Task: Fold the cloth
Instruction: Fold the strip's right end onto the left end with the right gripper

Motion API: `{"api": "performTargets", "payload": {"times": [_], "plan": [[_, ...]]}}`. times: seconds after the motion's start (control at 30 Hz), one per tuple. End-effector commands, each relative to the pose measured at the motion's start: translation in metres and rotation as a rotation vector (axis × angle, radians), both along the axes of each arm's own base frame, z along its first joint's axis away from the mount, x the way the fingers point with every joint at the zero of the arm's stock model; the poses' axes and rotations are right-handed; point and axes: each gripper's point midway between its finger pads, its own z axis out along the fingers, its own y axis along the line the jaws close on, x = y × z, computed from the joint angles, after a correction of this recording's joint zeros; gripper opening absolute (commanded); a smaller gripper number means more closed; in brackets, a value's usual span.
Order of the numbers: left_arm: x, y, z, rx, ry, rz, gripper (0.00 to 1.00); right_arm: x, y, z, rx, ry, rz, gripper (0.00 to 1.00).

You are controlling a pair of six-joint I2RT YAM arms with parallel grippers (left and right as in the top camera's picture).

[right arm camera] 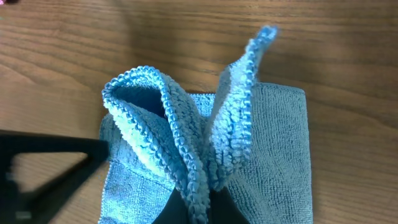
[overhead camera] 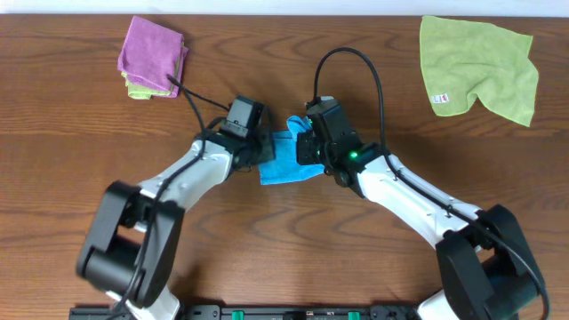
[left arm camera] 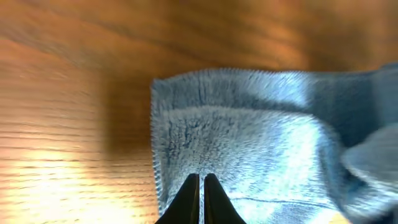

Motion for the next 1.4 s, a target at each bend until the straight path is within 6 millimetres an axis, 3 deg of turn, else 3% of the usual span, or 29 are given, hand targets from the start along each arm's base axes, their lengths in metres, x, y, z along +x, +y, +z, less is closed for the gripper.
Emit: {"api": "performTargets", "payload": {"times": [0.0,0.2,0.47,0.67,0.9,0.93,1.1,1.2,1.37], "plan": [[0.014,0.018,0.028,0.035,-0.079,0.05,0.06,0.002,0.013,0.001,-0.016,-0.024,0.041,0.01],[0.017,0.039,0.043,0.053,-0.101,0.09,0.06,0.004,0.024,-0.006,-0.005,-0.033,0.059,0.01],[0.019,0.058,0.044,0.059,-0.088,0.134,0.06,-0.001,0.04,-0.017,-0.012,-0.036,0.108,0.01],[0.016,0.062,0.042,0.066,-0.07,0.14,0.06,-0.001,0.043,-0.029,-0.012,-0.024,0.114,0.01],[0.016,0.062,0.041,0.067,-0.067,0.141,0.06,0.0,0.053,-0.024,0.011,-0.049,0.131,0.02],[0.016,0.062,0.041,0.067,-0.067,0.141,0.06,0.0,0.056,-0.023,0.018,-0.053,0.139,0.05],[0.016,0.066,0.041,0.068,-0.064,0.151,0.06,-0.006,0.066,-0.021,0.016,-0.067,0.186,0.46],[0.016,0.075,0.043,0.071,-0.058,0.172,0.06,-0.015,0.077,-0.02,0.044,-0.05,0.226,0.58],[0.019,0.094,0.053,0.068,-0.073,0.219,0.06,-0.025,0.088,-0.019,0.086,-0.025,0.277,0.68]]}}
